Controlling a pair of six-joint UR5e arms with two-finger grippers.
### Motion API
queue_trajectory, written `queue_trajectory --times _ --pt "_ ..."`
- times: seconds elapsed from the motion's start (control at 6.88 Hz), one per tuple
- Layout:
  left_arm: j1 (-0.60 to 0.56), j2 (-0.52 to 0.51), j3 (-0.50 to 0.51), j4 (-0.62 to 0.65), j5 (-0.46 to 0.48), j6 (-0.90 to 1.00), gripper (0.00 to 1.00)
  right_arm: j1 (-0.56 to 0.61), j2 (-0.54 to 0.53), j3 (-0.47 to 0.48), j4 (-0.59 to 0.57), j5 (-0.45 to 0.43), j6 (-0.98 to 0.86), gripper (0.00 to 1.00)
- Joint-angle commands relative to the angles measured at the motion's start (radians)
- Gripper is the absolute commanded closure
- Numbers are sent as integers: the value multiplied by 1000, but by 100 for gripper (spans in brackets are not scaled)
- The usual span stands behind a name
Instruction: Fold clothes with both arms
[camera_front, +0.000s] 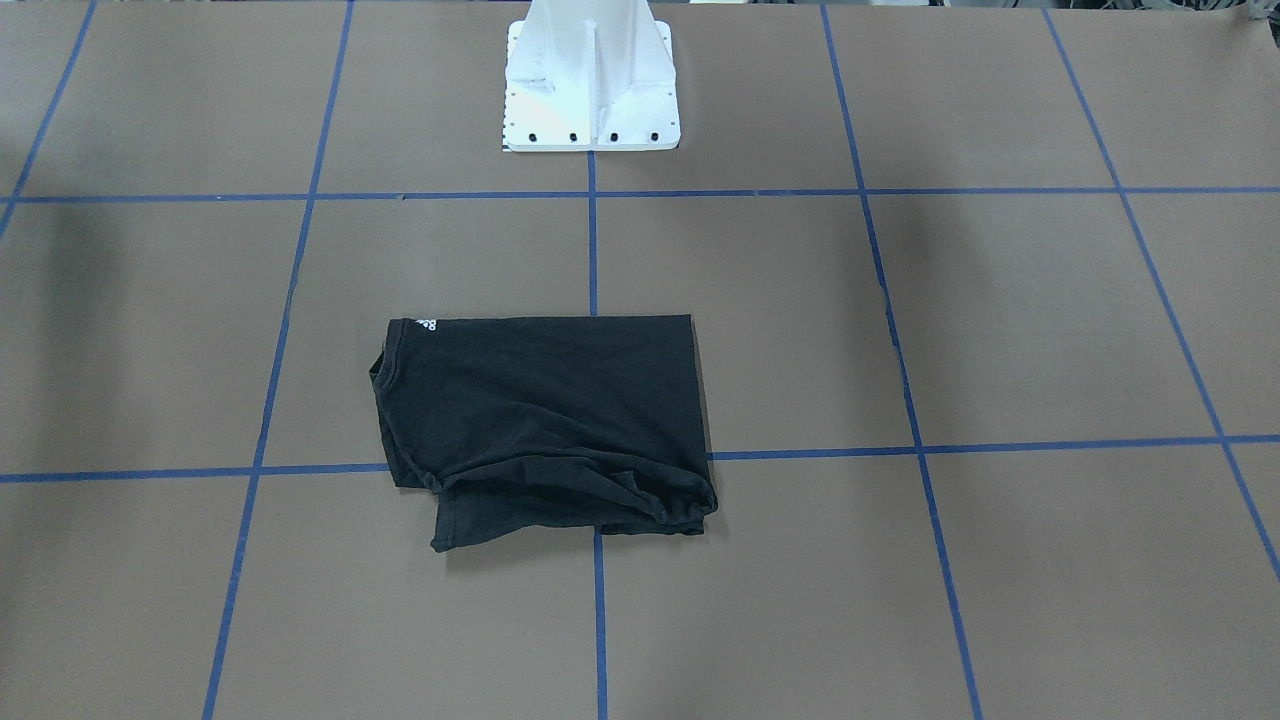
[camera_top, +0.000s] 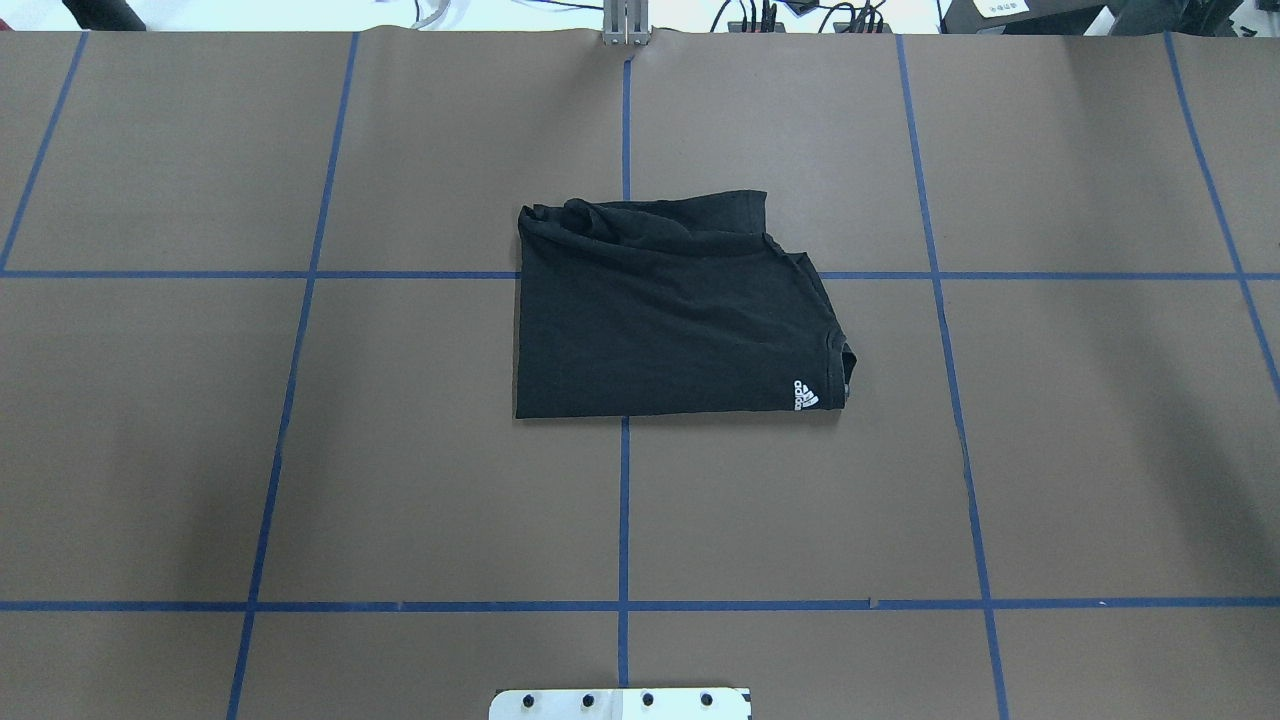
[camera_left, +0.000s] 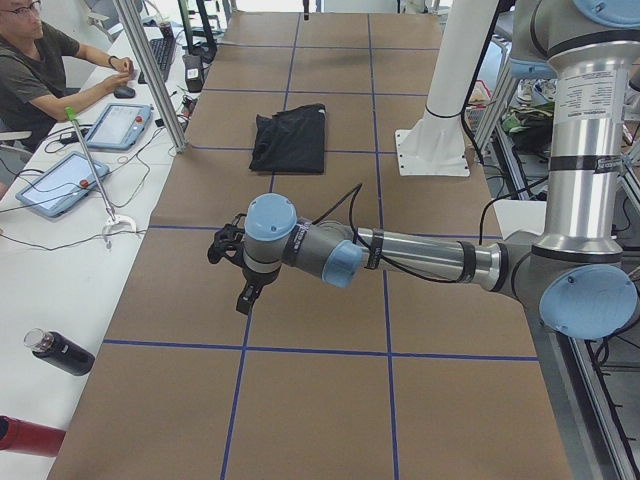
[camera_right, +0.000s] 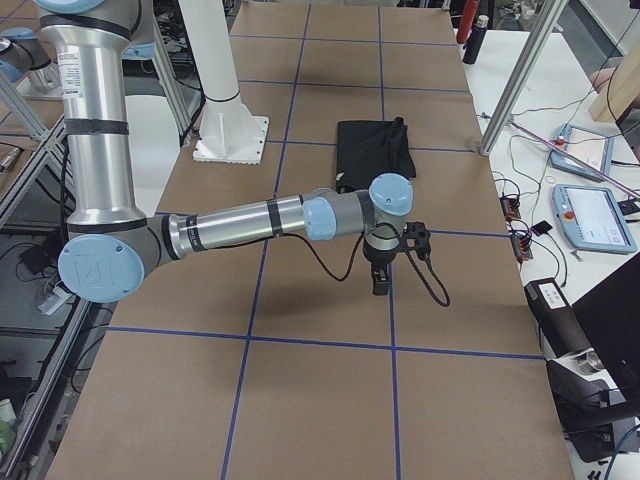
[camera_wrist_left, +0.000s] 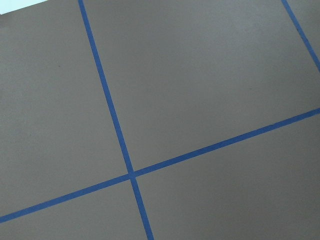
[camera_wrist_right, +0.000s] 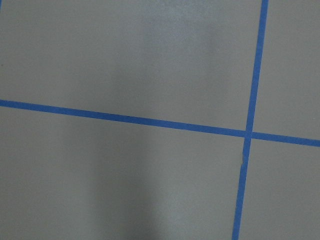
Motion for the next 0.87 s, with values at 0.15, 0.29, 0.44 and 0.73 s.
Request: queue_trajectory --times 0.15,0.29,0.44,0.73 --pt "-1 2 -12 0 -7 1 0 -11 1 8 0 3 0 0" --pt "-3 5 -13 -2 -7 1 0 -11 -1 9 -3 15 0 0" --pt "-3 4 -16 -3 -7 1 0 -11 -1 8 -2 45 0 0" --pt "-1 1 -23 -3 -7 1 0 -29 -1 6 2 38 5 0"
